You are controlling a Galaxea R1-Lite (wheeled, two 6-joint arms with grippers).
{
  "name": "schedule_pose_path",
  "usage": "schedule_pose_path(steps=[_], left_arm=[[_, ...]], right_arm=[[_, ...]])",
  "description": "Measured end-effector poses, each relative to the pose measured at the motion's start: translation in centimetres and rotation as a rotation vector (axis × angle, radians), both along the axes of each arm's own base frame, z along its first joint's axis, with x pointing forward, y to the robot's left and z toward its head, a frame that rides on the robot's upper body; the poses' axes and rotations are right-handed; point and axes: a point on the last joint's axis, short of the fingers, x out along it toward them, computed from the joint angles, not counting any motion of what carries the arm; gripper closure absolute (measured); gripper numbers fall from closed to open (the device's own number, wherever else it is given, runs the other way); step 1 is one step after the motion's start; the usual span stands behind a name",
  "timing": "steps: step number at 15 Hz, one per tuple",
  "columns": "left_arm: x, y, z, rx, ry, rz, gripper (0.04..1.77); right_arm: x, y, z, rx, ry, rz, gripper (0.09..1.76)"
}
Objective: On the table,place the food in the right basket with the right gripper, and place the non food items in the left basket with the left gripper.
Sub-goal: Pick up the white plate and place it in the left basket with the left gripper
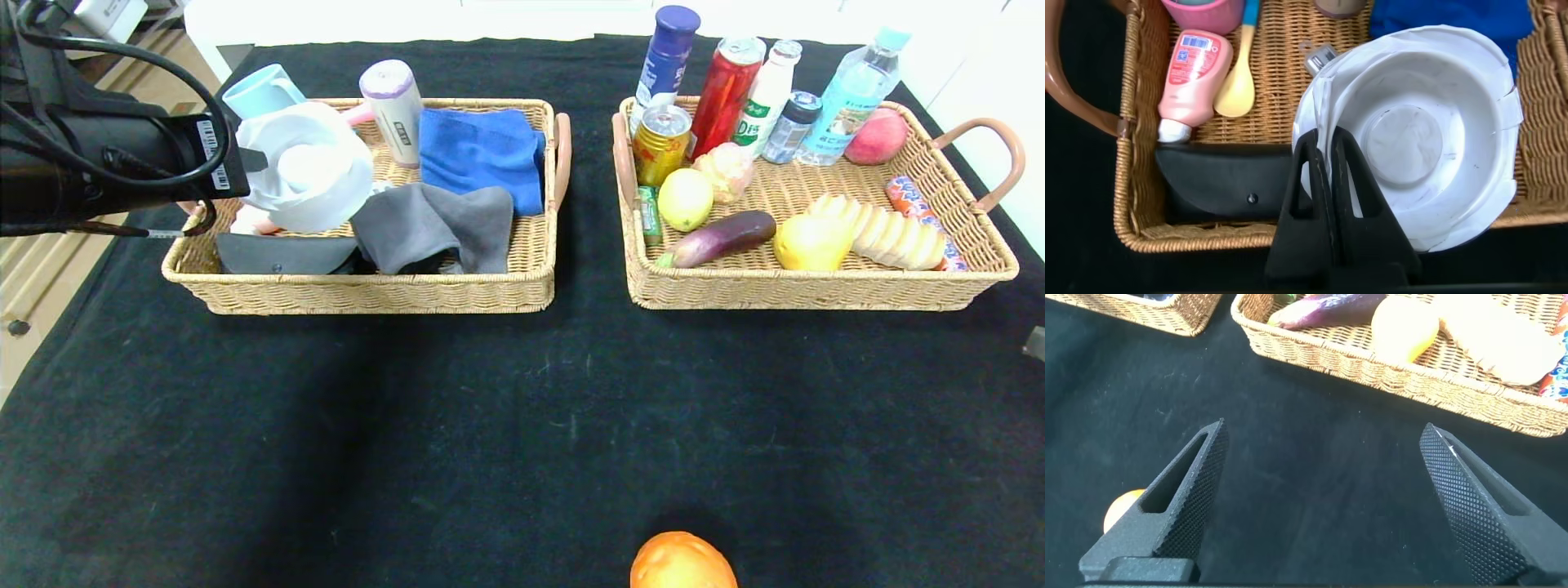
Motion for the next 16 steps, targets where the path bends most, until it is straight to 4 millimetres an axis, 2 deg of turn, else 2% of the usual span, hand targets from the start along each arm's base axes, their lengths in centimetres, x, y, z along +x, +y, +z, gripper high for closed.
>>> schedule_pose_path(steps=[5,13,16], left_arm=[[2.0,0.3,-0.1,0.001,0.004,0.017,1.7],[3.5,1.0,-0.4,0.002,0.016,0.054,1.7],[3.8,1.2,-0.7,0.002,0.023,0.06,1.19]], right_arm=[[0.0,0.0,0.1,0.0,-0.003,-0.002,0.14],[0.0,0.0,0.1,0.0,-0.003,-0.002,0.14],[0.0,0.0,0.0,0.0,-0.002,0.0,0.14]])
